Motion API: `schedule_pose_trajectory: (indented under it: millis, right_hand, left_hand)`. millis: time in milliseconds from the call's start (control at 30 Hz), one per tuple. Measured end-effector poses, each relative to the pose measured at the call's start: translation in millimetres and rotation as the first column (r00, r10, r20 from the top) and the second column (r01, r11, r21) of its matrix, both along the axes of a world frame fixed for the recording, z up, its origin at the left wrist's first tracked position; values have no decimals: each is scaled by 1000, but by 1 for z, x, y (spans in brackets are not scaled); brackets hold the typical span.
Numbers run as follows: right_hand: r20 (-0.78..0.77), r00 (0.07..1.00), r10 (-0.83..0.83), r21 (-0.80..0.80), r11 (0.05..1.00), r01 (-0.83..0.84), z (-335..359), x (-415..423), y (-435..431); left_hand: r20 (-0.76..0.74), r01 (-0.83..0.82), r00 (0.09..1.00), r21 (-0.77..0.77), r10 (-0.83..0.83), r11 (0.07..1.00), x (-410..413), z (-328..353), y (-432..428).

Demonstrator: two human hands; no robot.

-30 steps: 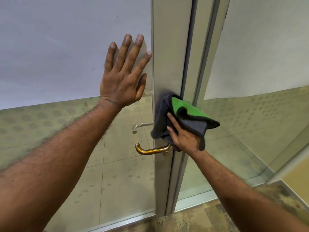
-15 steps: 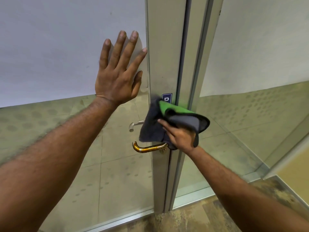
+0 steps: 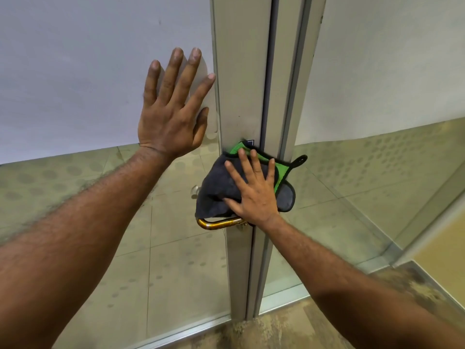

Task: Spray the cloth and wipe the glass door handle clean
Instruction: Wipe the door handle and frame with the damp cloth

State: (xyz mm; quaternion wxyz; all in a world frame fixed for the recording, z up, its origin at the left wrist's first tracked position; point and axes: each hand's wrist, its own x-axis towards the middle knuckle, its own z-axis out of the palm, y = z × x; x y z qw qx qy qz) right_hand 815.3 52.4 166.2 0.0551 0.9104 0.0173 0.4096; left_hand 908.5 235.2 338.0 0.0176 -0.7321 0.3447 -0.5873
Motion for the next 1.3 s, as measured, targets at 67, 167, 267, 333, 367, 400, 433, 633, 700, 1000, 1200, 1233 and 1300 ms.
schedule_pose_trajectory:
  millis: [67, 167, 267, 333, 367, 400, 433, 633, 700, 1000, 1200, 1233, 1300]
  right_hand:
    - [16, 999, -46, 16, 999, 46, -3, -1, -9]
    - [80, 995, -53, 121, 992, 43, 5, -1, -10]
    - [179, 984, -12, 234, 972, -30, 25, 7, 5]
    - [195, 981, -5, 248, 968, -45, 36, 12, 17]
    - [180, 984, -7, 223, 974, -34, 39, 13, 21]
    - [152, 988, -1, 177, 984, -26, 38, 13, 23]
    - [115, 993, 19, 116, 993, -32, 35, 11, 23]
    - [8, 999, 53, 0, 999, -53, -4, -14, -23]
    - [44, 998, 50, 87, 995, -54, -1, -18, -28]
    - [44, 993, 114, 53, 992, -116, 28, 2, 10]
    - [-25, 998, 60, 56, 997, -59, 2, -17, -23]
    - [-4, 998, 56, 104, 993, -56, 6, -17, -22]
    - [65, 994, 83, 184, 978, -94, 22, -12, -14]
  left_hand:
    - [1, -4, 1000, -1, 4, 1000, 0, -1, 0]
    - [2, -9, 1000, -1, 9, 1000, 1, -1, 0]
    - [11, 2, 1000, -4, -2, 1000, 0, -1, -1]
    - [14, 13, 1000, -3, -13, 1000, -1, -1, -3]
    - [16, 17, 1000, -4, -16, 1000, -1, -1, -4]
    - [19, 19, 1000, -6, -19, 1000, -1, -1, -4]
    - [20, 18, 1000, -8, -18, 1000, 0, -1, -4]
    - [11, -5, 1000, -3, 5, 1000, -1, 0, 0]
    - [14, -15, 1000, 1, 15, 1000, -2, 0, 0]
    - [2, -10, 1000, 11, 10, 1000, -5, 1, -2]
    - [-12, -17, 1000, 21, 18, 1000, -5, -1, 0]
    - [-12, -17, 1000, 25, 18, 1000, -5, 0, 0]
    - [-22, -15, 1000, 29, 16, 999, -4, 0, 0]
